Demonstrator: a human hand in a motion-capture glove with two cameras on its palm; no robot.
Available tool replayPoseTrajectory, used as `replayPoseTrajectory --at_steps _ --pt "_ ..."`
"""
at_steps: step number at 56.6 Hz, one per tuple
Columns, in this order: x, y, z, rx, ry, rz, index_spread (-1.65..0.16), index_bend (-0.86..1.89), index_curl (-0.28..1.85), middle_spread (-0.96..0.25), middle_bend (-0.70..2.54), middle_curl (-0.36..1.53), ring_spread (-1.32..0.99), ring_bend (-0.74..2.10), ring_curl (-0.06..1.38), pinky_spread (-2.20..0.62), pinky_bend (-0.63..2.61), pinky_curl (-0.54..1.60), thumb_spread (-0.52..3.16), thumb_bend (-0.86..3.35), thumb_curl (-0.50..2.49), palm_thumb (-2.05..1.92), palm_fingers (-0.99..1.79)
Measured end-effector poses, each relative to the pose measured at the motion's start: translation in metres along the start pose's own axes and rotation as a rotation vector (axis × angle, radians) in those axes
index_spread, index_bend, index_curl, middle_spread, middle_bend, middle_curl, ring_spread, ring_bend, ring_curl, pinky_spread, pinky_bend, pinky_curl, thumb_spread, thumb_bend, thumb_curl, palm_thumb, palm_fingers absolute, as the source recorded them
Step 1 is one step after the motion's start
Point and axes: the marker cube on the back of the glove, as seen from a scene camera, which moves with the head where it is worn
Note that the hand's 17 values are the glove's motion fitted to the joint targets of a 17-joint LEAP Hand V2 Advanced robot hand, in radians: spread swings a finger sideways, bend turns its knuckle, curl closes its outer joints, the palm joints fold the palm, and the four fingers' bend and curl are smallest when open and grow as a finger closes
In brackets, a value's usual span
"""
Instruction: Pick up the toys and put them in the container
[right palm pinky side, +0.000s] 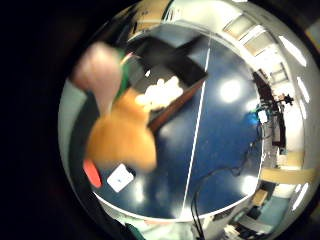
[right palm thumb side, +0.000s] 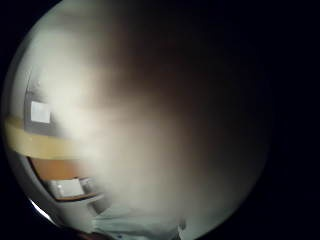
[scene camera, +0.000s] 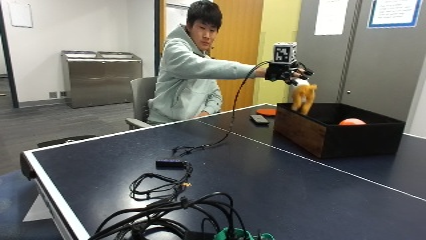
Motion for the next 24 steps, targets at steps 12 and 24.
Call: replayPoseTrajectory --at_steps 12,24 --pt "-0.023 0.023 0.011 0.020 -0.053 0.080 -0.29 0.05 0.69 0.01 0.15 0.49 -0.02 0.43 0.29 -0.01 1.16 0.45 1.14 -0.03 0.57 0.16 -0.38" --pt "-0.048 0.072 0.023 0.050 0.003 -0.044 -0.23 0.11 0.53 0.06 0.11 0.39 0.03 0.27 0.25 0.05 1.01 0.38 1.20 -0.01 0.49 0.17 -0.26"
